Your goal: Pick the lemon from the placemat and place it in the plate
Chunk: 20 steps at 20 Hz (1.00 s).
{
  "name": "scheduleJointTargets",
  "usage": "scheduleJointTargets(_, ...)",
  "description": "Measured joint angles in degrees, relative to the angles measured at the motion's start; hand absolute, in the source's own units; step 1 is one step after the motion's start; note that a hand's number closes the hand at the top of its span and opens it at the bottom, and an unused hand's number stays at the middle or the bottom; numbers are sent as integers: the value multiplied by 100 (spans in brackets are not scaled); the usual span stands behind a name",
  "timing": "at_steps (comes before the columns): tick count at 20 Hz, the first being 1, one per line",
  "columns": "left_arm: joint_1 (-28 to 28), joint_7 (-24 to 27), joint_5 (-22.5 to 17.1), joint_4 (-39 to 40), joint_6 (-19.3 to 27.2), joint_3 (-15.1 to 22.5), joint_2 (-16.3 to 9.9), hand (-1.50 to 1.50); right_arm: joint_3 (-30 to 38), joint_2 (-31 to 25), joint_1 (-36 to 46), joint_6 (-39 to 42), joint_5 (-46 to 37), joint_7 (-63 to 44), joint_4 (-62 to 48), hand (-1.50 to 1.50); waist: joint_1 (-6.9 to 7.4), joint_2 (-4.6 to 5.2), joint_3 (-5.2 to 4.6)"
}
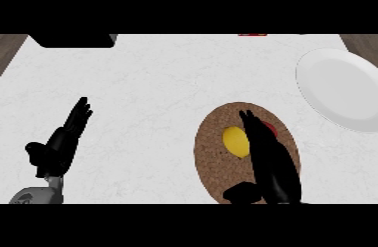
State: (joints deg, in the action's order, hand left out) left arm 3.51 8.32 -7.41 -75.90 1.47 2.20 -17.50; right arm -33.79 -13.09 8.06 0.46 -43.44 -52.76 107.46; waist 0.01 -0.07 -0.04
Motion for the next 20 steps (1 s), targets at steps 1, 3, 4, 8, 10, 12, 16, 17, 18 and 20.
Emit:
scheduleJointTargets(1, 29, -42, 51, -17, 43, 24, 52, 0, 78, -21, 12, 94, 21, 10, -63, -150, 0, 1, 1)
scheduleJointTargets(3, 58, 60, 62, 119, -39, -30, 39, 0, 49, 44, 77, 334, -47, -169, -132, -150, -1, 4, 1)
scheduleJointTargets(4, -36, 56, 98, 48, -30, -7, 66, 0, 78, 55, 80, 420, -67, -205, -158, -150, 5, 3, 2)
scheduleJointTargets(8, -63, 1, 153, -35, -85, -98, 117, 0, 324, 250, 232, 638, -53, -59, -609, -150, 11, 5, 3)
scheduleJointTargets(10, -124, -6, 227, -96, -75, -86, 197, 0, 407, 325, 218, 639, -113, 104, -830, -150, 14, 4, 3)
scheduleJointTargets(12, -60, 18, 231, 3, -164, -190, 197, 0, 442, 414, 148, 631, -199, 237, -978, -150, 9, 6, 4)
scheduleJointTargets(16, -1, 3, 303, 84, -238, -279, 260, 0, 678, 535, 262, 653, -367, 504, -1482, -150, 11, 7, 4)
scheduleJointTargets(17, -21, -84, 305, -29, -244, -306, 248, 0, 702, 563, 271, 639, -437, 553, -1589, -150, 12, 5, 3)
scheduleJointTargets(18, 24, -128, 323, -49, -261, -330, 251, 0, 714, 615, 280, 649, -513, 556, -1663, -150, 11, 4, 2)
scheduleJointTargets(20, -51, -132, 385, -143, -265, -334, 301, 0, 787, 718, 345, 642, -644, 601, -1869, -150, 14, 1, 2)
